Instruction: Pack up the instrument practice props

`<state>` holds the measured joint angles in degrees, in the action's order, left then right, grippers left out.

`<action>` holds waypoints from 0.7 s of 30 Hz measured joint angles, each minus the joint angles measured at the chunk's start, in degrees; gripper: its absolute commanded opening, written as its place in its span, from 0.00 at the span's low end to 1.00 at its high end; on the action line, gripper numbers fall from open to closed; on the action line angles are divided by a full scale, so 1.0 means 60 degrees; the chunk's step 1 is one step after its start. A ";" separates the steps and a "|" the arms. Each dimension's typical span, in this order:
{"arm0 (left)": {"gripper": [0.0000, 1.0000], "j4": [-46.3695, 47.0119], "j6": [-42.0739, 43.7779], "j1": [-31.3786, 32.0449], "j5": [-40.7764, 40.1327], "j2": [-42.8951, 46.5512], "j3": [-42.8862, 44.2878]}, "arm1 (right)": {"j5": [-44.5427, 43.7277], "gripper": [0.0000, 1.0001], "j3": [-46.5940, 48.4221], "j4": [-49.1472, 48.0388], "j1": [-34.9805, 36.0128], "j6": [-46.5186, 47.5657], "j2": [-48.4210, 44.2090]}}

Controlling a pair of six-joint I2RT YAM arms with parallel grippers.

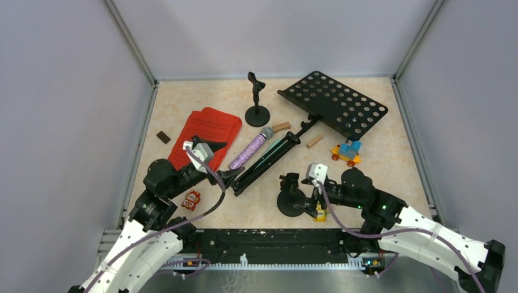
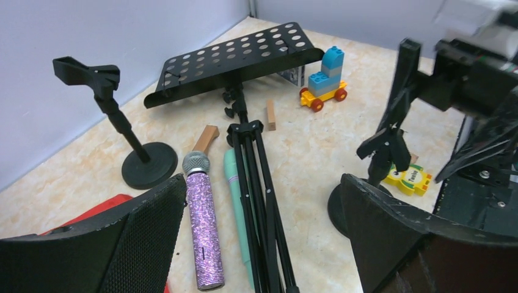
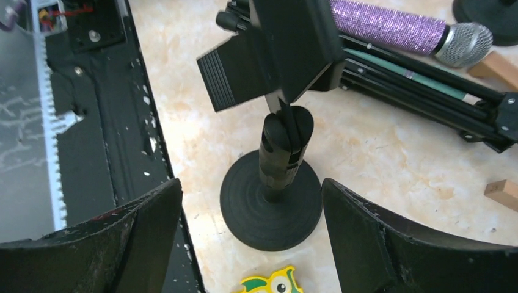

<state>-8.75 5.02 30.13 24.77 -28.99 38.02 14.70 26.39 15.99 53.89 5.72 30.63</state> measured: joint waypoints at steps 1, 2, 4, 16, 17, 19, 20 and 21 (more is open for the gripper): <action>0.99 0.0022 -0.0058 0.0000 0.0084 0.0178 -0.0076 | 0.0029 0.83 -0.0164 -0.0215 0.0000 0.0084 0.0124; 0.99 0.0025 -0.0106 0.0000 0.0160 0.0335 -0.0160 | 0.0044 0.83 -0.0288 -0.0408 0.0000 0.0157 0.0240; 0.99 0.0018 -0.0182 0.0000 0.0251 0.0557 -0.0299 | 0.0069 0.83 -0.0532 -0.0958 0.0000 0.0353 0.0521; 0.99 0.0011 -0.0637 0.0000 0.0710 0.1035 -0.1002 | -0.0448 0.54 -0.0780 -0.3614 0.0000 0.1206 0.1570; 0.99 0.0025 -0.0670 0.0000 0.0732 0.1045 -0.1071 | -0.0477 0.47 -0.0780 -0.3727 0.0000 0.1268 0.1639; 0.99 0.0033 -0.0783 0.0000 0.0761 0.1049 -0.1147 | -0.0525 0.36 -0.0780 -0.3909 0.0000 0.1308 0.1752; 0.99 0.0047 -0.0831 0.0000 0.0772 0.1049 -0.1184 | -0.0521 0.33 -0.0787 -0.3967 0.0000 0.1293 0.1789; 0.99 0.0084 -0.0863 0.0000 0.0798 0.1049 -0.1228 | -0.0546 0.31 -0.0812 -0.4033 0.0004 0.1322 0.1800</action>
<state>-8.25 -0.16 30.13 29.56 -22.70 30.65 11.42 21.52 -8.21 53.91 13.65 41.43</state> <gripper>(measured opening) 0.987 0.391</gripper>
